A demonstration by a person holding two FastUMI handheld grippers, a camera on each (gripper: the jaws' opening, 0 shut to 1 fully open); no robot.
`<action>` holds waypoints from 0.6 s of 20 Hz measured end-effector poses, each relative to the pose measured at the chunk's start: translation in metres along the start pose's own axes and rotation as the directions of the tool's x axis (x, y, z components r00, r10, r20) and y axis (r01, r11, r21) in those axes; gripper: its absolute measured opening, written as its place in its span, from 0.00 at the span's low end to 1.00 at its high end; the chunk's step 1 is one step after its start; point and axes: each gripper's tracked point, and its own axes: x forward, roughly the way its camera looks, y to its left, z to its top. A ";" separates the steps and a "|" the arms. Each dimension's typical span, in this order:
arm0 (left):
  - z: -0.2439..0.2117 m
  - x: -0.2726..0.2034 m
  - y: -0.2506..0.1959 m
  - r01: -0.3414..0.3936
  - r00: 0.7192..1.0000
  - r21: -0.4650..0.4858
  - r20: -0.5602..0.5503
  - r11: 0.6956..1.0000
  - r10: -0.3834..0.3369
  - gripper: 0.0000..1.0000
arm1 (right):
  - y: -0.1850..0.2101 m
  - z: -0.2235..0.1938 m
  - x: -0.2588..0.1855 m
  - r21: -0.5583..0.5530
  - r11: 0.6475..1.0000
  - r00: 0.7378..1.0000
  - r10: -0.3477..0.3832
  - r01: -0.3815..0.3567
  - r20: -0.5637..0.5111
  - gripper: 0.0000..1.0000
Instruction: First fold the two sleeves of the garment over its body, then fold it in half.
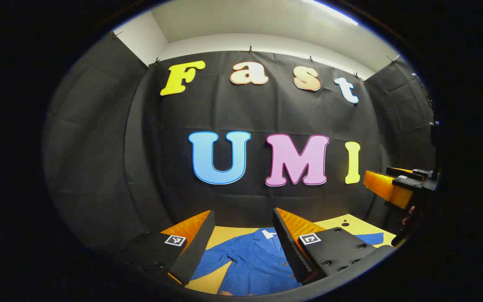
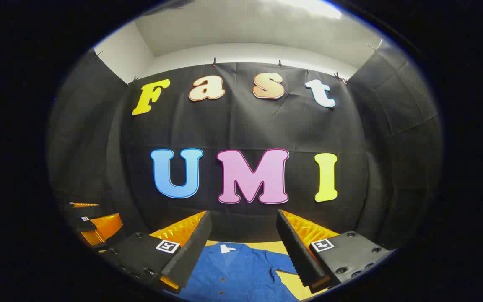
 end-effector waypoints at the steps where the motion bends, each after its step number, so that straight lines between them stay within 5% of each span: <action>1: 0.001 0.000 -0.003 0.008 1.000 0.002 0.001 1.000 -0.008 0.80 | -0.002 -0.001 -0.001 -0.002 1.000 1.000 -0.004 0.004 -0.001 0.97; 12: 0.002 -0.002 -0.017 0.043 0.999 0.007 0.012 0.999 -0.043 0.80 | -0.005 0.006 -0.014 -0.025 1.000 1.000 -0.006 0.006 0.012 0.98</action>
